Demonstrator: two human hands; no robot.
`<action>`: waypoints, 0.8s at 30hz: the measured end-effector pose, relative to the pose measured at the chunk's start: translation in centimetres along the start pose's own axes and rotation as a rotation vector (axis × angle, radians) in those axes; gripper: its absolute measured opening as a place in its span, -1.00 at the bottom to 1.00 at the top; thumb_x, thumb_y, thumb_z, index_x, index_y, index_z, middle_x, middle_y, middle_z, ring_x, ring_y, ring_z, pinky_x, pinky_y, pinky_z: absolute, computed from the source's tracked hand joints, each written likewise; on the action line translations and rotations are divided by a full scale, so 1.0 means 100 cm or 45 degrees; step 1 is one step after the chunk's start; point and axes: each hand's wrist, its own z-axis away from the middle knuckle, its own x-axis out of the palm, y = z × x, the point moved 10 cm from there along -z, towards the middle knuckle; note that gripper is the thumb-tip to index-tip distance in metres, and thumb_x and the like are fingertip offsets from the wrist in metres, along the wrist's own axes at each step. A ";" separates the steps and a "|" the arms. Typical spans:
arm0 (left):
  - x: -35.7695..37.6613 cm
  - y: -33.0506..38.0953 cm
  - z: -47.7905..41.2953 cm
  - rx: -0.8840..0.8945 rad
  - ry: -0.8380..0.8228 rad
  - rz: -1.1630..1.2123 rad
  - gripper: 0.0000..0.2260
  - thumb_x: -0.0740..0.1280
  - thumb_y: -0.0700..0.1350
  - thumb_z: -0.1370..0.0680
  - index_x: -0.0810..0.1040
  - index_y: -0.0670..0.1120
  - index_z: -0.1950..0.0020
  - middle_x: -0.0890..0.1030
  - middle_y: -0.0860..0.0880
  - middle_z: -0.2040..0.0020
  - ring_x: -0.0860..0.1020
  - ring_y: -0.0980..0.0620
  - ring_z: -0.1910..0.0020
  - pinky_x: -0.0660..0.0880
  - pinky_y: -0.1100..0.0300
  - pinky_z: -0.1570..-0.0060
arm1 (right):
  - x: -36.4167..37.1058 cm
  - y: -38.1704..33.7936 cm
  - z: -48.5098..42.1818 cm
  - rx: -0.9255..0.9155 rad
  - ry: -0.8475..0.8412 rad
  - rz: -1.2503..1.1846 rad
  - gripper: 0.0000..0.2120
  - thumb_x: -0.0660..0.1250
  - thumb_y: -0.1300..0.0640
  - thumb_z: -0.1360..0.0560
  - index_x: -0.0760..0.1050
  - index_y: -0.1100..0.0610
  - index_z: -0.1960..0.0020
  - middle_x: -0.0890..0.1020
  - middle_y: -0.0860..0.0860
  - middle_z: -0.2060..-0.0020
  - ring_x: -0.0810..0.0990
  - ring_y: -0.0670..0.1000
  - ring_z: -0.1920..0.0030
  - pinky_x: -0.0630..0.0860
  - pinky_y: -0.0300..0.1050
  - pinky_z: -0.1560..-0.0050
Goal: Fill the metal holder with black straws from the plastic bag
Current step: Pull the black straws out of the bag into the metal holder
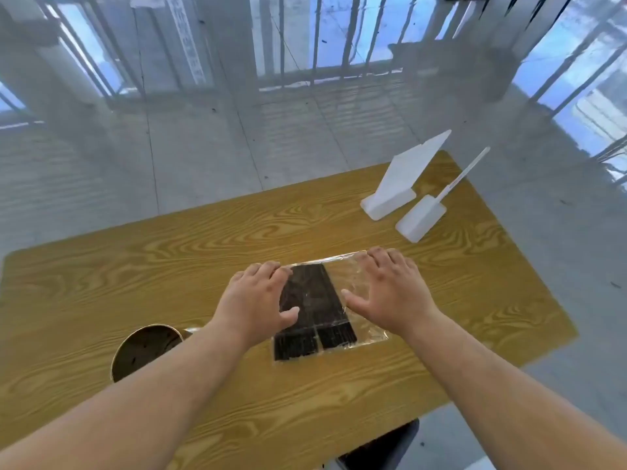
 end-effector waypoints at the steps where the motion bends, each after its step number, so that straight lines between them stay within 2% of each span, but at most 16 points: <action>1: 0.011 0.001 -0.005 0.001 -0.044 0.008 -0.26 0.19 0.38 -0.53 0.30 0.05 -0.63 0.37 0.02 -0.60 0.32 -0.05 -0.56 0.33 -0.06 -0.51 | 0.011 0.003 -0.002 -0.006 -0.046 -0.001 -0.21 0.08 -0.45 -0.52 0.39 0.03 -0.55 0.53 0.06 -0.45 0.48 0.15 -0.45 0.45 0.20 -0.44; 8: 0.064 0.009 -0.019 -0.011 -0.179 0.005 -0.19 0.28 0.41 -0.51 0.20 0.08 -0.67 0.25 -0.01 -0.67 0.26 -0.07 -0.61 0.35 -0.05 -0.51 | 0.066 0.025 -0.008 0.043 -0.146 -0.034 -0.26 0.17 -0.40 -0.53 0.33 -0.01 -0.57 0.49 0.05 -0.48 0.47 0.17 -0.45 0.50 0.21 -0.43; 17: 0.092 0.013 -0.023 0.020 -0.214 -0.009 -0.16 0.34 0.39 -0.50 0.15 0.12 -0.68 0.11 -0.01 -0.72 0.19 -0.09 -0.64 0.31 -0.05 -0.53 | 0.115 0.027 -0.005 -0.065 -0.342 0.022 -0.09 0.25 -0.43 -0.54 0.05 -0.05 -0.72 0.19 0.11 -0.70 0.26 0.25 -0.64 0.35 0.24 -0.59; 21: 0.090 0.008 -0.022 -0.015 -0.153 0.015 -0.19 0.30 0.43 -0.51 0.22 0.07 -0.65 0.19 -0.02 -0.67 0.25 -0.09 -0.60 0.36 -0.04 -0.50 | 0.119 0.029 -0.007 -0.058 -0.329 -0.021 -0.13 0.20 -0.47 -0.54 0.13 -0.05 -0.70 0.29 0.08 -0.66 0.32 0.22 -0.60 0.41 0.21 -0.55; 24: 0.079 -0.010 -0.017 -0.255 -0.003 0.114 -0.17 0.28 0.45 -0.52 0.27 -0.05 -0.61 0.32 -0.09 -0.54 0.37 -0.12 -0.48 0.45 -0.01 -0.43 | 0.112 0.041 -0.012 0.110 -0.221 -0.177 -0.18 0.19 -0.43 -0.57 0.23 0.04 -0.65 0.40 0.11 -0.57 0.40 0.20 -0.54 0.46 0.18 -0.52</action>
